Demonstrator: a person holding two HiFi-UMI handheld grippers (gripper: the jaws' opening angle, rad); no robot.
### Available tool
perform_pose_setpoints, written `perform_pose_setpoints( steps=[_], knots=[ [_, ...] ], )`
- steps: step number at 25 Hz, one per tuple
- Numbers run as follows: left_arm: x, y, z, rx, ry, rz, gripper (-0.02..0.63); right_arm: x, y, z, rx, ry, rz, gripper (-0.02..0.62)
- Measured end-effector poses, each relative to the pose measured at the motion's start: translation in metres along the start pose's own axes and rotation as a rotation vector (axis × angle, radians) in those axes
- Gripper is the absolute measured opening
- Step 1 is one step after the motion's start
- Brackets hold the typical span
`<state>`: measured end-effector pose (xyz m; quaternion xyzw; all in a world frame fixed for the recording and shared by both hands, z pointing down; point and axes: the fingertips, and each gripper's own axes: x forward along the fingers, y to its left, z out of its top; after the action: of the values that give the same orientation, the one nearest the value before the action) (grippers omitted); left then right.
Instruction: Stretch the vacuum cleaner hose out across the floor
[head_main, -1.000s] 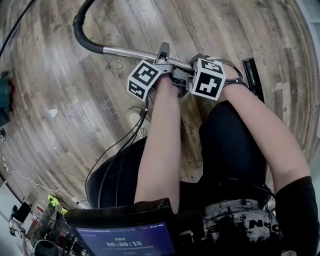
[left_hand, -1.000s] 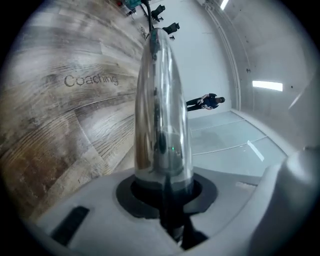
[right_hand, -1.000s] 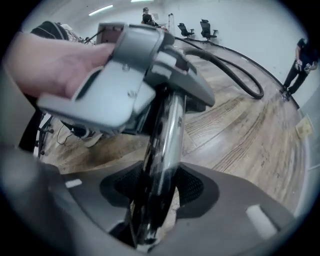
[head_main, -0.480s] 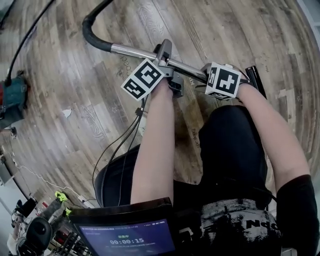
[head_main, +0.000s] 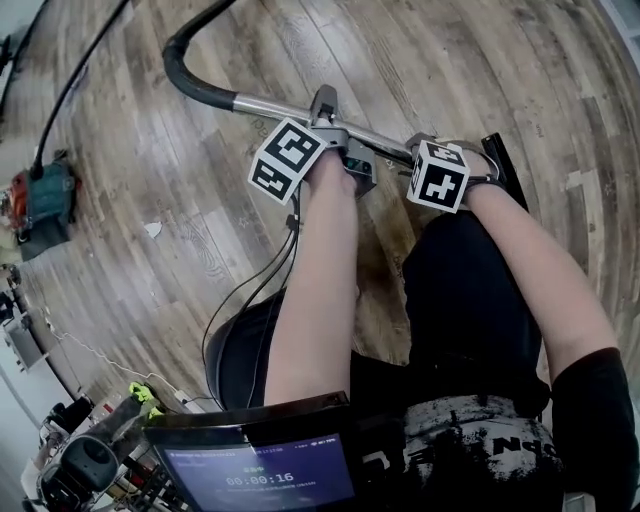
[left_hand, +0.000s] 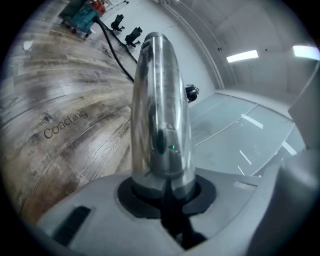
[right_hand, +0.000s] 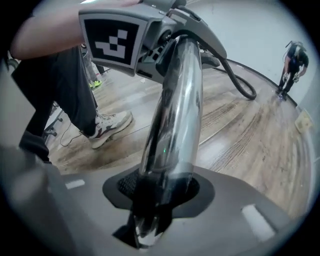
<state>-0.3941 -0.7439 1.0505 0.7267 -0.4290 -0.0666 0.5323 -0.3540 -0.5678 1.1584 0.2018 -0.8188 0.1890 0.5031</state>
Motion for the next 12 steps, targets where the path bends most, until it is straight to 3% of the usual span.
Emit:
perform_pose_setpoints(
  steps=[5, 12],
  knots=[
    [-0.009, -0.011, 0.013, 0.015, -0.047, 0.019, 0.052, -0.01, -0.018, 0.01, 0.032, -0.038, -0.107, 0.112],
    [-0.008, -0.01, 0.013, 0.027, -0.029, 0.049, 0.052, -0.01, -0.014, 0.012, 0.05, -0.05, -0.083, 0.109]
  ],
)
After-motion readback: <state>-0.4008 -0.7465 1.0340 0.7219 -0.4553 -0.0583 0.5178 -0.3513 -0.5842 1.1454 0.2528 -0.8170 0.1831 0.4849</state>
